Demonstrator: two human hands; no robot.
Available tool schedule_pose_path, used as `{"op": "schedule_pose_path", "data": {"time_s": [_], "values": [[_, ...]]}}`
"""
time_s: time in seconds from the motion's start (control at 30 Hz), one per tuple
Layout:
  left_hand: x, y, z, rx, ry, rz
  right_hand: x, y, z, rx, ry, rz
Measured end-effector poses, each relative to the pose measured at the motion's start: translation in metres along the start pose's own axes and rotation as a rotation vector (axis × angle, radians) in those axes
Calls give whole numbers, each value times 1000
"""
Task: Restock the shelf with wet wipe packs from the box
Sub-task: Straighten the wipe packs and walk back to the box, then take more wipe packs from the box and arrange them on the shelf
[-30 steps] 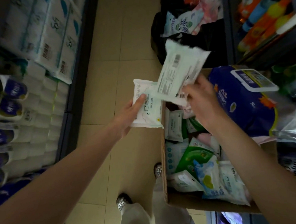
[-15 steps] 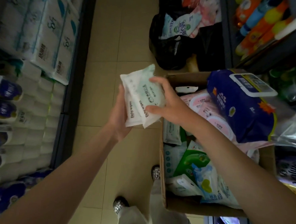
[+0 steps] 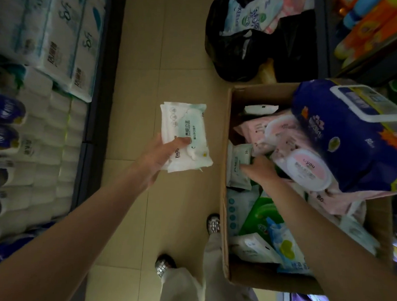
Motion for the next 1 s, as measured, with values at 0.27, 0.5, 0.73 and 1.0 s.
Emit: {"op": "schedule_pose_path", "data": {"time_s": [0.27,0.5,0.73,1.0], "values": [[8,-12,9,135,-37,8,18,20,30,-128,143,148],[-3,36,17,-80,-23,-36,-81,-76,-93,438,-37,-49],[-30,169,-34,-187,-61,219,-223,-239,-117,548,-443,-516],[-115,313,-231,-164,-21,475,-392,-428,-24,109,-538,-839]]}}
Point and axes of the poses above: each hand's wrist, its own x-axis towards the middle knuckle, its own z-axis out of the palm, y = z × x, the point moved 8 cm from there along x, towards the middle knuckle, and after that the axes turned 11 degrees about z, right-handed, at the moved point
